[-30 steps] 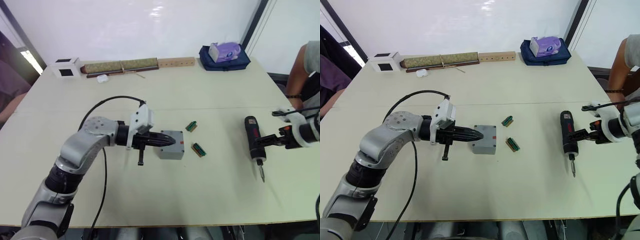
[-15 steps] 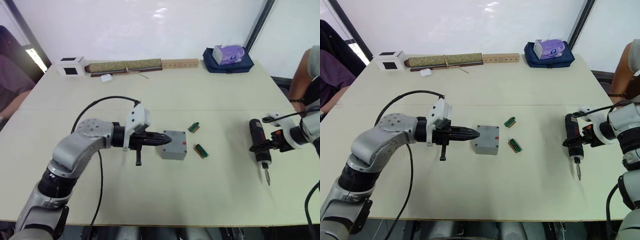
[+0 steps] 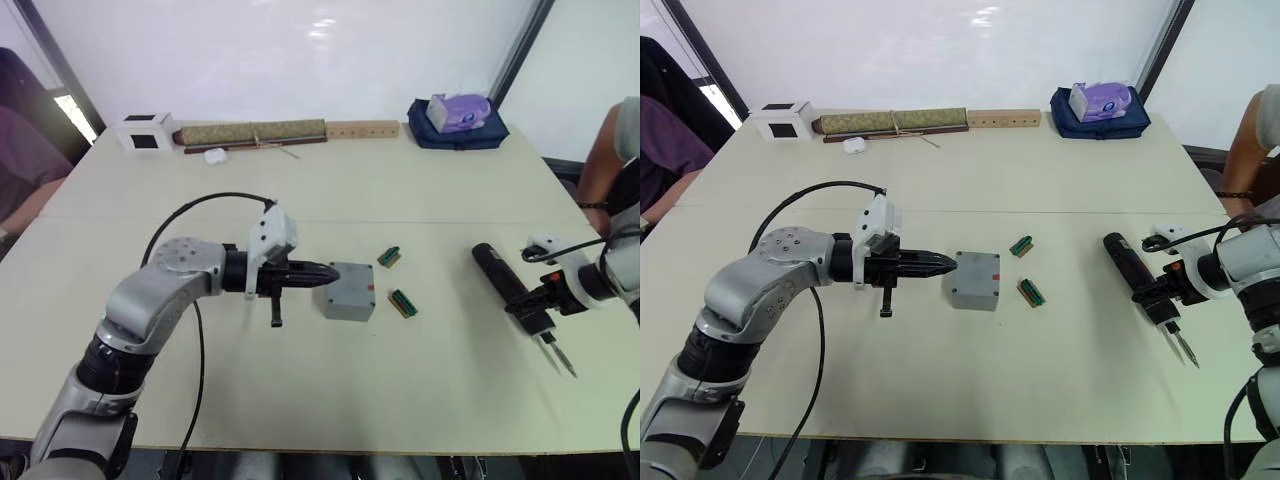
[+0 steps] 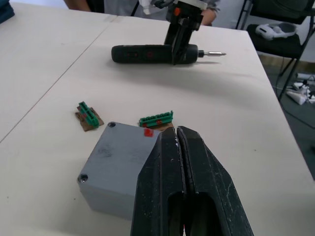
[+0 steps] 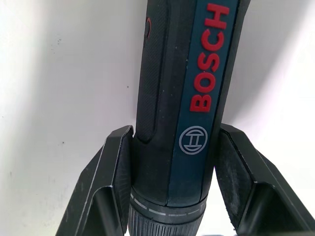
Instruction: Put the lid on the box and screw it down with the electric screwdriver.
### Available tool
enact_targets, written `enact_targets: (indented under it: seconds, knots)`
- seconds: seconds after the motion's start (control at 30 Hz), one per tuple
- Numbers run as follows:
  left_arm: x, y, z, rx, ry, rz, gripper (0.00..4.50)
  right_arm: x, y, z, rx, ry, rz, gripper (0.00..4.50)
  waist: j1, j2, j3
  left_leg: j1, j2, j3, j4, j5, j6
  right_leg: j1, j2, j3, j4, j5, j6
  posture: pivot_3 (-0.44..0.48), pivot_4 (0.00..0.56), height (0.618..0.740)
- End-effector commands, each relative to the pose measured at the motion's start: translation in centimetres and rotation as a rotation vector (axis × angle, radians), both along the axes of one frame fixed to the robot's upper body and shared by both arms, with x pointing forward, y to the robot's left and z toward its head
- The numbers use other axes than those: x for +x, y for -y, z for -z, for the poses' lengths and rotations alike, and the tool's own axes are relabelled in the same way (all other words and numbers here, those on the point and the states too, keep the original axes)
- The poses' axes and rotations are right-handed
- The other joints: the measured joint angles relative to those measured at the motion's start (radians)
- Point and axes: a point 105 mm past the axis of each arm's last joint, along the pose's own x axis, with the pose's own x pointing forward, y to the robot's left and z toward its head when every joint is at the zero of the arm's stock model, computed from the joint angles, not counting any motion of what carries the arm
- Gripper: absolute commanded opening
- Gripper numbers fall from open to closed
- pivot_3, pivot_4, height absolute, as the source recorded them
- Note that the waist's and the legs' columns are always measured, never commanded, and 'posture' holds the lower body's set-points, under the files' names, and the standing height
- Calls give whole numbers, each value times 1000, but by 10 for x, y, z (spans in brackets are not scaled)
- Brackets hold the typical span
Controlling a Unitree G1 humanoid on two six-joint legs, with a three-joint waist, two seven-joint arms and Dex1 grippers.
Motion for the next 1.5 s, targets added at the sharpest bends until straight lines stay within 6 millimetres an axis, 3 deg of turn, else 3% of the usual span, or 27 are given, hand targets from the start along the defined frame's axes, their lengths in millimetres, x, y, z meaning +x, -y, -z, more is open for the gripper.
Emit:
enact_targets:
  seconds: [0.03,0.07,0.17,0.3,0.43,0.53,0.6,0.73,0.8,0.93,1.03,1.5]
  knots:
    - [14,-5,-7,-3,36,-14,0,52,-28,-112,236,582,-34,1821,-14,5,3,0,-1,2,0,0,0,0,-1,2,0,1,1,0,150,740]
    - [17,-7,-7,0,32,-19,0,55,-35,-137,310,706,-46,1821,-22,11,7,0,-1,2,0,1,-2,-1,-1,3,0,1,3,0,150,740]
    - [23,-11,-4,10,17,-24,0,57,-46,-161,370,925,13,1821,-20,18,9,-4,-2,5,-1,2,-3,-10,0,7,6,4,4,0,150,740]
    - [29,-9,-1,22,9,-27,0,32,-96,-194,803,1109,33,1821,-8,16,8,-7,4,-4,-4,2,-3,-13,5,1,7,-1,-4,0,150,740]
    - [30,-3,0,25,-4,-11,0,12,-137,-189,901,1172,17,1821,8,17,9,-10,3,-3,-4,2,-4,-16,1,1,14,-1,-4,0,150,740]
    - [30,7,3,34,-12,10,0,0,-172,-171,885,1173,-38,1821,15,17,9,-10,-1,-1,-1,3,-5,-17,-3,2,14,-1,-3,0,150,740]
    - [29,13,6,28,-15,27,0,-4,-183,-163,891,1163,-45,1821,13,17,9,-10,-2,-2,0,3,-5,-15,-3,2,14,-1,-3,0,150,740]
    - [27,23,11,31,-26,55,0,-3,-184,-159,929,1161,-13,1821,7,17,9,-9,-3,-2,0,3,-5,-15,-1,2,14,-1,-3,0,150,740]
    - [28,23,19,71,-13,61,0,-4,-192,-152,861,1158,-59,1821,5,17,9,-9,-2,-2,-1,3,-5,-16,0,2,14,-1,-3,0,150,740]
    - [41,20,52,172,42,16,0,-7,-210,-132,804,1130,-115,1821,1,17,9,-8,-1,-2,-2,3,-5,-16,2,2,14,-1,-3,0,150,740]
    - [43,20,64,172,33,2,0,-5,-212,-119,764,1124,-116,1821,4,17,9,-7,-1,-2,-2,3,-5,-16,2,2,14,-1,-3,0,150,740]
    - [45,19,68,172,45,-6,0,3,-217,-112,732,1155,-97,1821,7,17,8,-5,-1,-3,-1,3,-5,-12,1,2,14,-1,-3,0,150,740]
